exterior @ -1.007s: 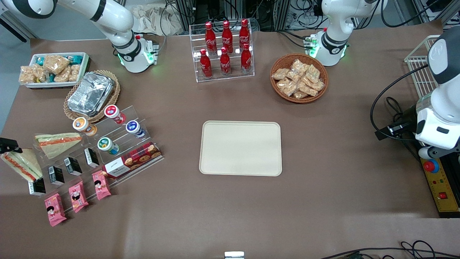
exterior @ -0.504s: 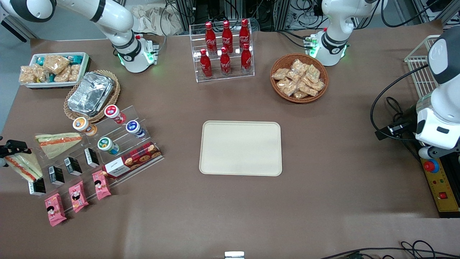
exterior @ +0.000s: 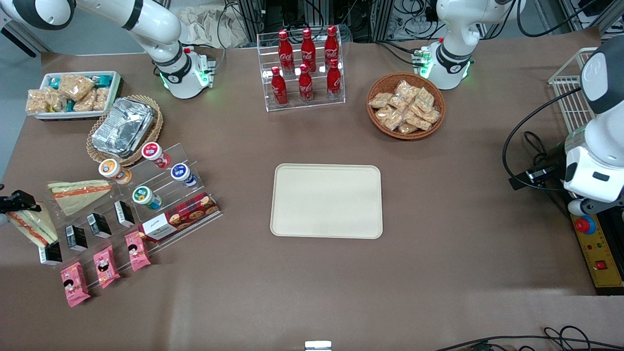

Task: Place sandwich on tray
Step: 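Close the right gripper on the upright wrapped triangle sandwich, then lift the sandwich out of the rack and carry it over the cream tray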

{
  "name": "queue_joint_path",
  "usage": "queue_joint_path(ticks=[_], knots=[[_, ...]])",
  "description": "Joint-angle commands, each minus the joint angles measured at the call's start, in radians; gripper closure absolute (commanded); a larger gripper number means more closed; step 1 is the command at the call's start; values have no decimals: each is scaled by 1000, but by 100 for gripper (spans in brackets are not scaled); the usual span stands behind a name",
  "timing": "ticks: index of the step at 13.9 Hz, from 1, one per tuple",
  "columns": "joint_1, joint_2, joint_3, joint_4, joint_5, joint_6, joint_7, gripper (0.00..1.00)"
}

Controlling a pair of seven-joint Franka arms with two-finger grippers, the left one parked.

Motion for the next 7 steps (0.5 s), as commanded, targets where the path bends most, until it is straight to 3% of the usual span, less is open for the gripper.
queue_joint_path(ticks=[1,7], knots=[[-3,-10,7,-2,13,11,-29,55],[30,-31,14,113,13,-44,-40,55]])
